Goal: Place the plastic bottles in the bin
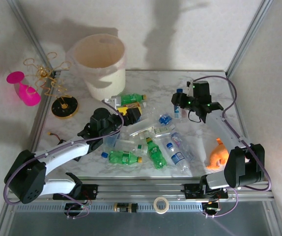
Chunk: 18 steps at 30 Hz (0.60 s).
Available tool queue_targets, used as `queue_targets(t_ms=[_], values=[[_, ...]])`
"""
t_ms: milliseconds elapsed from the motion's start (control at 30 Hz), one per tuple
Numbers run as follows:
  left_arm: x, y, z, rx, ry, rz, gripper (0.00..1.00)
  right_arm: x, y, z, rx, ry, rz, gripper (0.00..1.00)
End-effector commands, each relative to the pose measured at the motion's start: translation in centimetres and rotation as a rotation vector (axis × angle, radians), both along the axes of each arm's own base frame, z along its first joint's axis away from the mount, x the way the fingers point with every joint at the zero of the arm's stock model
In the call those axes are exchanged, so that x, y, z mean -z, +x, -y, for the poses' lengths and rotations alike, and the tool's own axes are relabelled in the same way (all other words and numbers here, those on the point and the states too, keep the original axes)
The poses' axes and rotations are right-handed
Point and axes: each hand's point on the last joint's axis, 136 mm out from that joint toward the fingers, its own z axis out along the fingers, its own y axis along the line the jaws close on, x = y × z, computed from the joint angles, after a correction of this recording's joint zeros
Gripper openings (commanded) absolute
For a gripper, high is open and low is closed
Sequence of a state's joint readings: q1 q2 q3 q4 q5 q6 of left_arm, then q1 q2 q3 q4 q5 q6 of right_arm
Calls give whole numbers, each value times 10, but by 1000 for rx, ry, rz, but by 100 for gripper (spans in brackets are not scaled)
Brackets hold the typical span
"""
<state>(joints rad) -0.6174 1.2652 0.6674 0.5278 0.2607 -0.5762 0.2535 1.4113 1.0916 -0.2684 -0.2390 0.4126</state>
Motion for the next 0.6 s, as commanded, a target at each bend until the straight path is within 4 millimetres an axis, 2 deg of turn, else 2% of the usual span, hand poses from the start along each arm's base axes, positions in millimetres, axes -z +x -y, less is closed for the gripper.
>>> queue_targets(t_ms=[0,200,400,567], values=[[-26,-19,33,170,-8,90,99,-31,-12,-38,-130,171,50,42],[-21,-37,77,288,69,112,97,-46,-29,-75,-220,275,62,42],[-11,-32,101,306,97,87,97,-65,-45,-96,-286,355,93,41],[-8,-30,119,337,110,79,95,-64,-53,-104,-302,367,91,41]])
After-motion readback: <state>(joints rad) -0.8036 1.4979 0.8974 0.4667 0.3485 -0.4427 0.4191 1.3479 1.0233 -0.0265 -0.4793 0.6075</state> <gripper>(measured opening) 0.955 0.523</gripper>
